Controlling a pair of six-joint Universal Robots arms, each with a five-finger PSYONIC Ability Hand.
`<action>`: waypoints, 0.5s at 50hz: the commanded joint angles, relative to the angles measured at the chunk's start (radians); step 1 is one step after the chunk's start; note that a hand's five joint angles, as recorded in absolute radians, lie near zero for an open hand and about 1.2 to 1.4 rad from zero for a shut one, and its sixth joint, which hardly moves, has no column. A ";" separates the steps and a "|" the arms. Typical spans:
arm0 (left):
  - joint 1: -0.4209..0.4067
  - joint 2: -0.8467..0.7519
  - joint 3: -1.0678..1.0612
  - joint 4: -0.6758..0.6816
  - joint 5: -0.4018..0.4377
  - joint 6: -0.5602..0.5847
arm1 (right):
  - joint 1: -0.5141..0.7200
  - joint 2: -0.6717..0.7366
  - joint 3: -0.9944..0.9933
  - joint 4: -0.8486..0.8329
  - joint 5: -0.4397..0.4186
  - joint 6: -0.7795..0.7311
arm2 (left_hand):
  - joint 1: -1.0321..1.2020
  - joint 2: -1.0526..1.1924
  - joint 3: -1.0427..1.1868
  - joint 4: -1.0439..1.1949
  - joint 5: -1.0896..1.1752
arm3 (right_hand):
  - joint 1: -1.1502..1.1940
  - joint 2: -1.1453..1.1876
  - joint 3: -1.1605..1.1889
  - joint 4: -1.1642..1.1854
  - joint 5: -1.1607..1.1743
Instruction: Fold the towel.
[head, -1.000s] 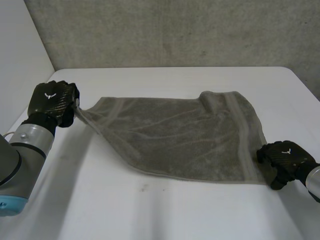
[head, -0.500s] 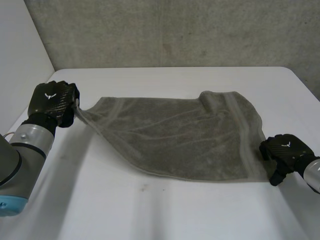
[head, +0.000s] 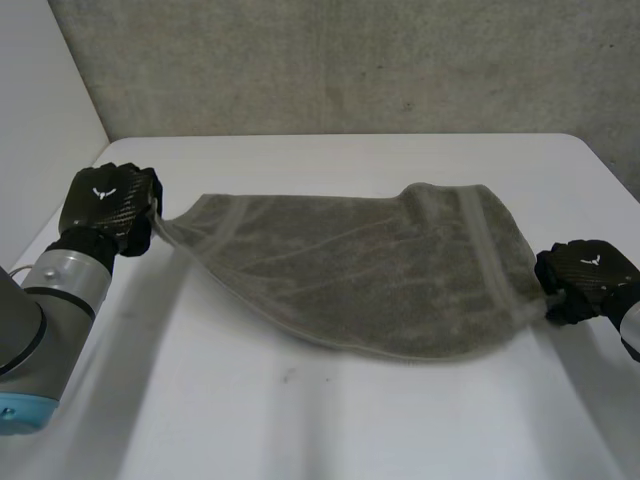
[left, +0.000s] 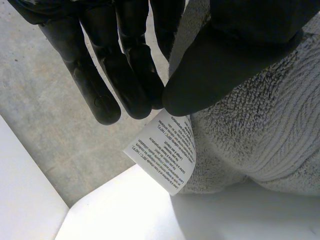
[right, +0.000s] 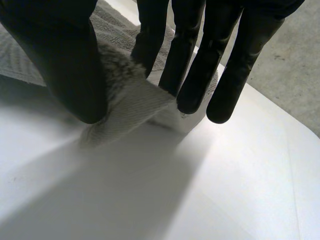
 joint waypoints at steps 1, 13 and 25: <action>0.000 0.000 -0.007 0.000 0.003 0.000 | -0.004 0.057 -0.002 0.005 -0.005 -0.006 | 0.203 0.178 0.179 0.179 0.185 | -0.165 -0.179 -0.185 -0.184 0.057; 0.000 0.000 -0.011 0.000 0.005 0.002 | -0.004 0.080 -0.016 0.005 0.004 -0.050 | 0.203 0.178 0.179 0.179 0.185 | -0.212 -0.226 -0.232 -0.231 0.010; -0.003 0.000 -0.011 -0.002 0.000 0.002 | -0.001 0.040 -0.013 0.005 0.003 -0.038 | 0.203 0.178 0.179 0.179 0.185 | 0.362 0.348 0.342 0.343 0.584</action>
